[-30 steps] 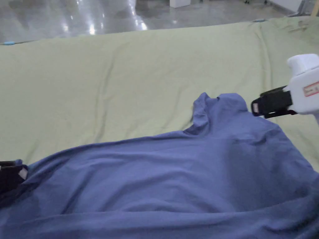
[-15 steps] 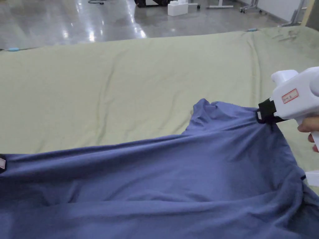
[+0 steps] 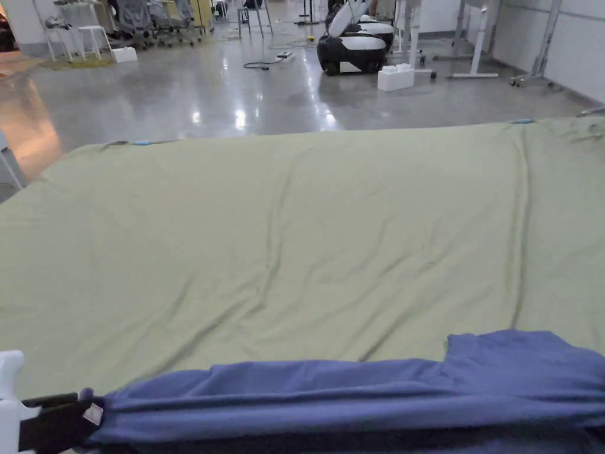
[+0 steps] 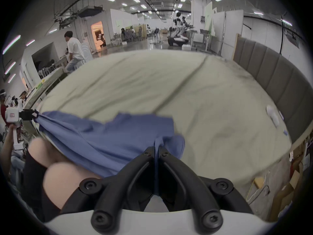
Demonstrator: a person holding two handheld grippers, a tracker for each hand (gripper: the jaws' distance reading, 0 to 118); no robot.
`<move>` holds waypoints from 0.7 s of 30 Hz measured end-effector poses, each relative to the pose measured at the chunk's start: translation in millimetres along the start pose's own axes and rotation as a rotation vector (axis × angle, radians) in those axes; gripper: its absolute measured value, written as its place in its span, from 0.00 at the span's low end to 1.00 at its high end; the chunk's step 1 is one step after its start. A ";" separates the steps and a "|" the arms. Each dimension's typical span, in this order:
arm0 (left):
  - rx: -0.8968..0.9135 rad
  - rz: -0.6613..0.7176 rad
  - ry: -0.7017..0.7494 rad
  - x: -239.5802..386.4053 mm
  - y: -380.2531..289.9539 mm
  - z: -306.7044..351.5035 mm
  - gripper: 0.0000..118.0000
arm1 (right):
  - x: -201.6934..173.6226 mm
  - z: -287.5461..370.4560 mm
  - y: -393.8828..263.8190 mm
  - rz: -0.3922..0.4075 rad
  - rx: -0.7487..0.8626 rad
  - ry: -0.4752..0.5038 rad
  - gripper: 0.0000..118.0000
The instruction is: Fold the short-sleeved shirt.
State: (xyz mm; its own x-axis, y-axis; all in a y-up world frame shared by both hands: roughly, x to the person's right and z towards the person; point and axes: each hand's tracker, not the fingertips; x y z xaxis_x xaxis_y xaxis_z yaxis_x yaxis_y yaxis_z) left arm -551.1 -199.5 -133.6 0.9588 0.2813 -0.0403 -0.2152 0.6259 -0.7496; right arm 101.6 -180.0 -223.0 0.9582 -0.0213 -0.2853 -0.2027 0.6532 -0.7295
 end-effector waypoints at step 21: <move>0.196 0.266 -0.337 -63.3 -27.8 72.9 0.00 | -31.3 102.3 -27.1 -0.095 0.338 0.009 0.02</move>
State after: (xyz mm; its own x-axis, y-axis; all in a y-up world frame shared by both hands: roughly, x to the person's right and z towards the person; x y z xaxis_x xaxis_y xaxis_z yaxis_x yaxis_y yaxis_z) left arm -619.3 -181.7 -62.1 0.7588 0.6508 0.0262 -0.5076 0.6161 -0.6022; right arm 97.8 -119.6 -130.7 0.9675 -0.0992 -0.2327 -0.0335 0.8616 -0.5065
